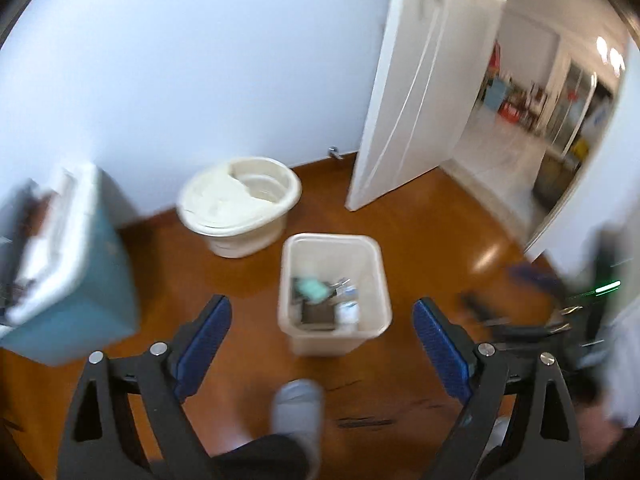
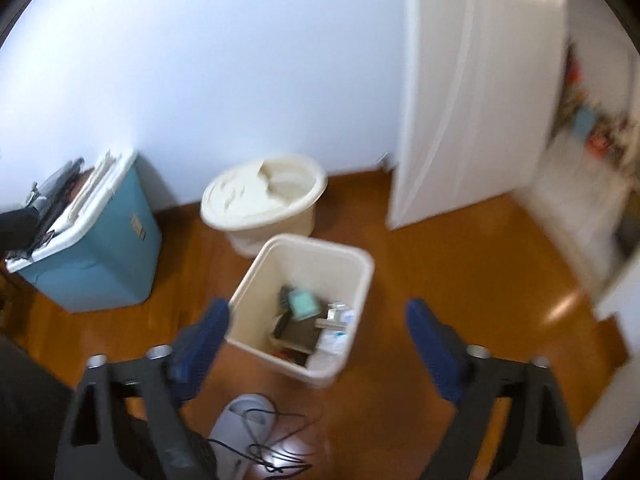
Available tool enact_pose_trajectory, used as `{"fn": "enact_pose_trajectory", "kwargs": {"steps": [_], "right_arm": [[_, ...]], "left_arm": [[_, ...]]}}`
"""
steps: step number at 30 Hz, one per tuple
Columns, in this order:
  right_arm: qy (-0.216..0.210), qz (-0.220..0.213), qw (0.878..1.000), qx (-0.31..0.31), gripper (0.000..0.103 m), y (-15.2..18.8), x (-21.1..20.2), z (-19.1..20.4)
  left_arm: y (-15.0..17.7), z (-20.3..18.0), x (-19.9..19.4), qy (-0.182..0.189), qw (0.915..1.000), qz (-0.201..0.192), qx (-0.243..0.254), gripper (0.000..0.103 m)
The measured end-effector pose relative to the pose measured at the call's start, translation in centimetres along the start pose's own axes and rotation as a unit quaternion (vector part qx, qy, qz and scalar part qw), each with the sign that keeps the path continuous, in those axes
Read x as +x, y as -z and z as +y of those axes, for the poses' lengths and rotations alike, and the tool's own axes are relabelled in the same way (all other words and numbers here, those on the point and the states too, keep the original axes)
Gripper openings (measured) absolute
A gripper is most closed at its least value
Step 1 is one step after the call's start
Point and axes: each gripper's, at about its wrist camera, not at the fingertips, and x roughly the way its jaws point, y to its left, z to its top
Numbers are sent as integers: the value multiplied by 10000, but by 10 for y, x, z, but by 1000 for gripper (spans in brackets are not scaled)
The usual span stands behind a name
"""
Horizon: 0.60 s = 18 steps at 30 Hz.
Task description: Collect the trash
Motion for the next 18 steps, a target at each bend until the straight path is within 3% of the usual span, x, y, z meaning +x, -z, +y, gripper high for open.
{"fn": "enact_pose_trajectory", "kwargs": {"steps": [4, 8, 15, 18], "right_arm": [[398, -453, 9981, 145, 103, 35, -116, 21], [566, -306, 9974, 324, 103, 69, -179, 44], [558, -146, 9952, 788, 103, 114, -260, 70], [724, -9, 9953, 641, 103, 129, -278, 84]], "left_arm": [[47, -4, -78, 278, 9992, -251, 133, 94], [84, -2, -142, 538, 9974, -476, -55, 96], [110, -5, -169, 419, 9984, -372, 119, 97], [127, -8, -174, 266, 9987, -425, 113, 97]]}}
